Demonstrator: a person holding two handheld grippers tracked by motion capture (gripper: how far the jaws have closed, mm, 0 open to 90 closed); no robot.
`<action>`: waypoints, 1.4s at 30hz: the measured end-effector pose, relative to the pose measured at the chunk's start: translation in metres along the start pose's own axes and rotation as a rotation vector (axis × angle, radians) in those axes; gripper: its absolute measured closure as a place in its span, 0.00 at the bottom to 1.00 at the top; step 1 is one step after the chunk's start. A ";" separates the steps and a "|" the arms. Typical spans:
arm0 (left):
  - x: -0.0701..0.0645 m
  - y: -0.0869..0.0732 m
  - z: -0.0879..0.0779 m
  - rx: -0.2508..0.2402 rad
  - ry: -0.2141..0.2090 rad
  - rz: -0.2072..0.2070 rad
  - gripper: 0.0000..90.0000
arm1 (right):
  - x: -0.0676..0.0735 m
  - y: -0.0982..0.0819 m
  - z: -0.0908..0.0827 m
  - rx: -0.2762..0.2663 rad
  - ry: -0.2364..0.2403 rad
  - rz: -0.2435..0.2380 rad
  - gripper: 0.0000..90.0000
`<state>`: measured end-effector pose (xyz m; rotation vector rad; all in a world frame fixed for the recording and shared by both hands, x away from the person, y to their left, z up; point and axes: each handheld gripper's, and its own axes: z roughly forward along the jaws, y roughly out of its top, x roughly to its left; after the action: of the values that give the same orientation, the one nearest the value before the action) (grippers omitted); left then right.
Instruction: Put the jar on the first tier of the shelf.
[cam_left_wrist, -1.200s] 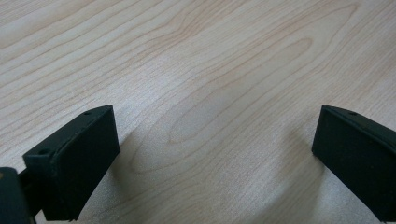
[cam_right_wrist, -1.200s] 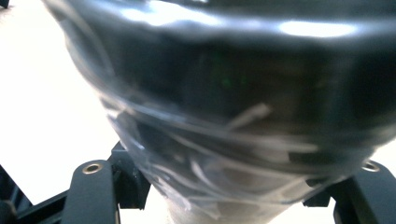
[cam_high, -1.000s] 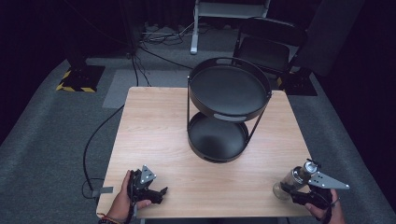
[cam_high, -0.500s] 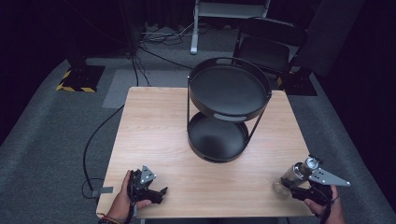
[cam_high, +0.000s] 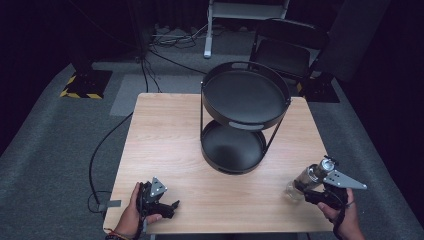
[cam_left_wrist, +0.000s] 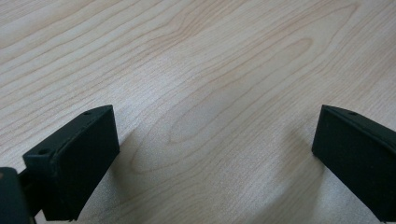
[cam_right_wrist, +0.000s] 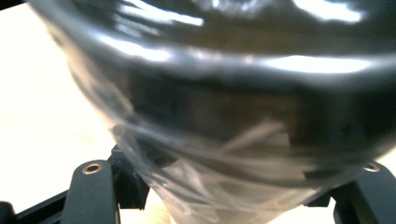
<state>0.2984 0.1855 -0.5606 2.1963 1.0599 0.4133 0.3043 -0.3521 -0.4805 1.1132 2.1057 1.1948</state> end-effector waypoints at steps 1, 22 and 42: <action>0.000 0.000 0.000 -0.001 0.001 -0.001 0.00 | 0.000 0.000 0.000 0.000 0.000 0.000 0.38; 0.000 0.000 0.000 0.000 0.000 0.000 0.00 | 0.023 0.043 0.038 -0.038 0.032 -0.035 0.38; 0.000 0.000 0.000 0.000 0.000 0.000 0.00 | 0.034 0.065 0.068 -0.096 0.039 -0.002 0.38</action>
<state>0.2983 0.1855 -0.5606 2.1965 1.0596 0.4138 0.3609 -0.2722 -0.4594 1.0522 2.0546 1.3123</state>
